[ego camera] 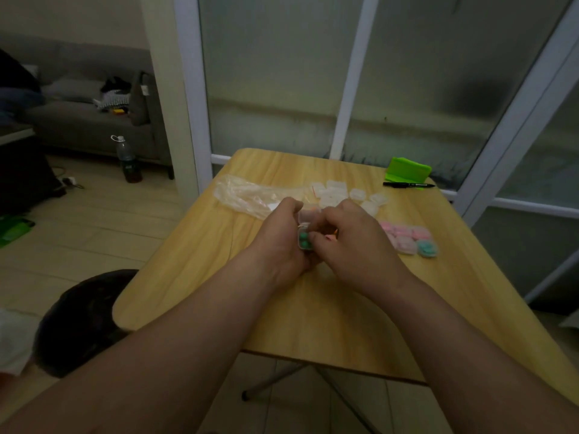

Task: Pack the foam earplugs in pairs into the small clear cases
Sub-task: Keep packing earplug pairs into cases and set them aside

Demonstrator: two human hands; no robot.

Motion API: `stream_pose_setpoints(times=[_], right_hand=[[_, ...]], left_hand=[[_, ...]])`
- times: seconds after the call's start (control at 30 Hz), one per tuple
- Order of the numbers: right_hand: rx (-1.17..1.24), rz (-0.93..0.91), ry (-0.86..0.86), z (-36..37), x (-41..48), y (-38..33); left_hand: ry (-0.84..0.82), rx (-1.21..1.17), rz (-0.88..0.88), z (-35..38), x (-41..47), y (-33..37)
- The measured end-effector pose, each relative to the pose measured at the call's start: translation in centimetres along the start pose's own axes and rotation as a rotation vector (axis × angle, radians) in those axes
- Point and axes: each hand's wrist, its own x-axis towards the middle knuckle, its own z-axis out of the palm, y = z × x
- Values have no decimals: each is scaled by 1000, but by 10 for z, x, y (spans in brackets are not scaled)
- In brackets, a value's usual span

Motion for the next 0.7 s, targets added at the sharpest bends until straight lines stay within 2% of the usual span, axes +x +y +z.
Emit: stream_pose_setpoints(times=[0.37, 0.6, 0.7], right_hand=[[66, -13, 58, 5, 2, 1], [167, 86, 167, -1, 7, 12], [183, 100, 129, -1, 8, 15]], left_hand=[[-54, -32, -14, -6, -3, 4], [-56, 33, -42, -3, -9, 5], [-78, 55, -61, -1, -11, 5]])
